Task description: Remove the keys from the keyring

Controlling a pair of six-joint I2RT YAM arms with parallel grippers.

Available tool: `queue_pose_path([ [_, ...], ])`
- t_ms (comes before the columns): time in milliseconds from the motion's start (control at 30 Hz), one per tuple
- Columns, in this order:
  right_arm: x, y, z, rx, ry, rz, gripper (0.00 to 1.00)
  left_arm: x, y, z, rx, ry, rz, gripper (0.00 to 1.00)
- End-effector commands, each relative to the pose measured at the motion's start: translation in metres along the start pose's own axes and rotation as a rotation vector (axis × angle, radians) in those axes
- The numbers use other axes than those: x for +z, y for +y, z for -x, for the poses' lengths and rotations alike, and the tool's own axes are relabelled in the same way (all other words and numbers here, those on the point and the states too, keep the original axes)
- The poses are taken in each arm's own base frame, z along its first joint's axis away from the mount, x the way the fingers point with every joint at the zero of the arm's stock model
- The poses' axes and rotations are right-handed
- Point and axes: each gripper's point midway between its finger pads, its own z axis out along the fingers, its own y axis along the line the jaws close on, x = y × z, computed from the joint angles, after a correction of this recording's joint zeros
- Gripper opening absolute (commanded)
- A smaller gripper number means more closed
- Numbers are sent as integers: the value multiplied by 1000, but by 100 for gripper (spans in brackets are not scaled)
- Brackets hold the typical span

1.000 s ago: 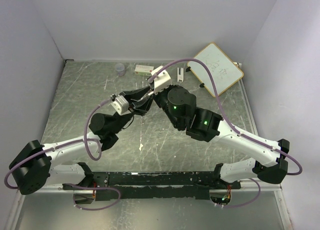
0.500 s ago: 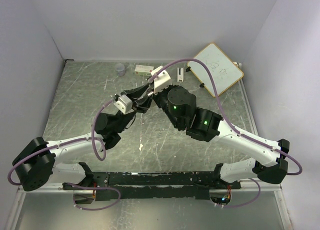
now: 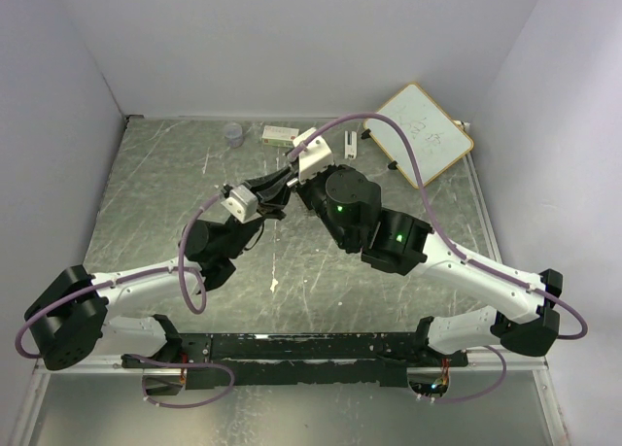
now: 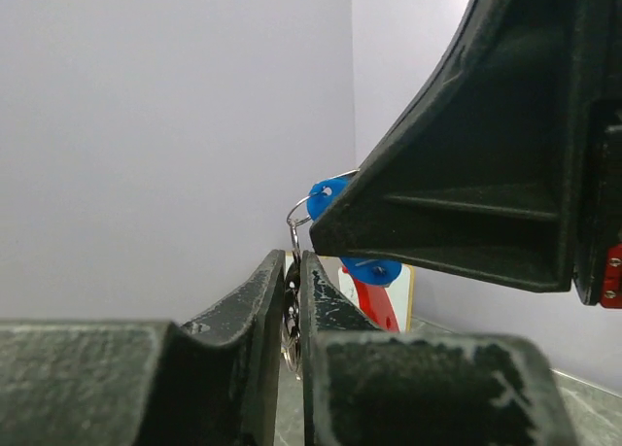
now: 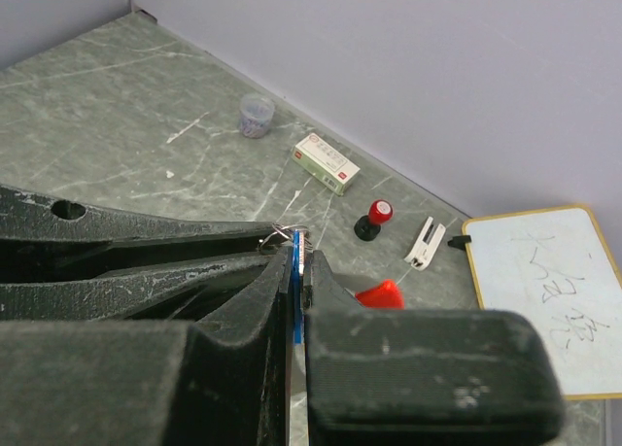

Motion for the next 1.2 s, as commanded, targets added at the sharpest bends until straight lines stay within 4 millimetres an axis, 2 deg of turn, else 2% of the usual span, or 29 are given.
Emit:
queue_pose_path([
  [0,-2,-7,12,37,-31,-19,0,10,-3,16,11,-46,-15,13],
  [100,-3,-8,12,39,-32,-21,0,10,-3,14,19,-41,-22,7],
  [433,-5,-14,14,38,-27,-42,0,2,2,5,68,-15,0,7],
  [533,-7,-16,17,40,-31,-44,0,-1,7,-4,103,20,19,7],
  [833,-5,-13,16,22,36,-34,0,-12,40,-34,281,145,167,7],
  [1033,-7,-20,17,19,85,-62,0,-23,57,-52,408,224,232,7],
  [1167,-11,-27,27,39,86,-72,0,-32,65,-60,497,269,245,7],
])
